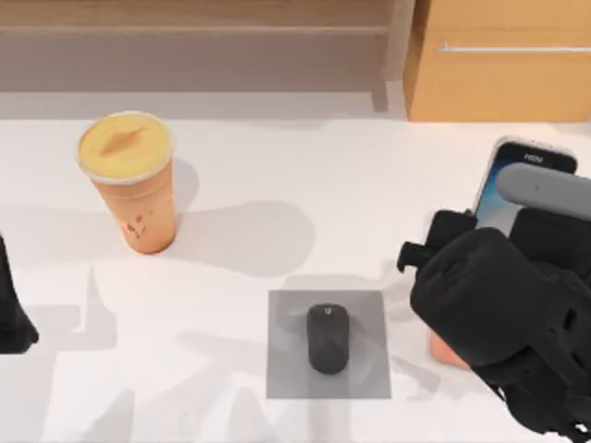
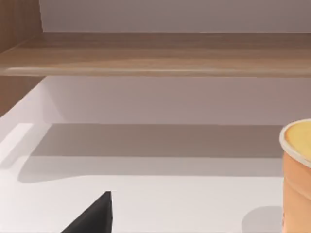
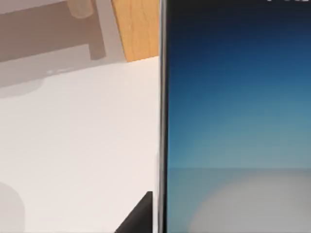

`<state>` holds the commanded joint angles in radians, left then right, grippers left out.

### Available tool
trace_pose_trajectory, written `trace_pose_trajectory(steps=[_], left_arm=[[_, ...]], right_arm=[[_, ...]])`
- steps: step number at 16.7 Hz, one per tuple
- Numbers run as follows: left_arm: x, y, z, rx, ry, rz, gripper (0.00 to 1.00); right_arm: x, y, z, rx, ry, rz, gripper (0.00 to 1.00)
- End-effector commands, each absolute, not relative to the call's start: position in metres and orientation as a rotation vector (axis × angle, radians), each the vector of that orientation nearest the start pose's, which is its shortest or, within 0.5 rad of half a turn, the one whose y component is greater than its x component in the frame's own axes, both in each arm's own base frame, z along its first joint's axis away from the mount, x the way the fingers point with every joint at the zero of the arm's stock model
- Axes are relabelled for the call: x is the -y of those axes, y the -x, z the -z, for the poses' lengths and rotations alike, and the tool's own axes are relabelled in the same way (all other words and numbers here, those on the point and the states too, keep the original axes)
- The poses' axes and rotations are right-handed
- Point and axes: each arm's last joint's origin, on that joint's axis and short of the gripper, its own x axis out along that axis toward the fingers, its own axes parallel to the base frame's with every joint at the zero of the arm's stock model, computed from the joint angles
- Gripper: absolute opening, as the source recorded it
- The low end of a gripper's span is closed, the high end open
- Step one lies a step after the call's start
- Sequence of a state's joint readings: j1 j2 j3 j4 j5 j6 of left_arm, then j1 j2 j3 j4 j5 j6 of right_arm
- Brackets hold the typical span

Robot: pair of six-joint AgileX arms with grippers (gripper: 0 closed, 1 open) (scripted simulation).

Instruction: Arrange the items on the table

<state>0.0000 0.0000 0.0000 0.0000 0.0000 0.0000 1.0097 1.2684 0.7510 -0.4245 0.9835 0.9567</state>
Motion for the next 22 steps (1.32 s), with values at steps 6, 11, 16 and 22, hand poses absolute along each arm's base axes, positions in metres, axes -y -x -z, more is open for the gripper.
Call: trace_pose_trajectory(steps=[6,11,16,22], left_arm=[[0.0012,-0.1057,-0.1600,0.000,0.000,0.000,1.00],[0.0012,-0.1057,-0.1600,0.000,0.000,0.000,1.00],[0.0012,-0.1057,-0.1600,0.000,0.000,0.000,1.00],[0.0012,-0.1057,-0.1600,0.000,0.000,0.000,1.00]], right_arm=[[-0.1844,-0.1559,-0.1976,-0.454,-0.074,0.248,0.00],[-0.1844,-0.1559,-0.1976,-0.454,-0.074,0.248,0.30],[-0.1844,-0.1559,-0.1976,-0.454,-0.074,0.248,0.68],[-0.1844,-0.1559,-0.1976,-0.454,-0.074,0.248,1.00]])
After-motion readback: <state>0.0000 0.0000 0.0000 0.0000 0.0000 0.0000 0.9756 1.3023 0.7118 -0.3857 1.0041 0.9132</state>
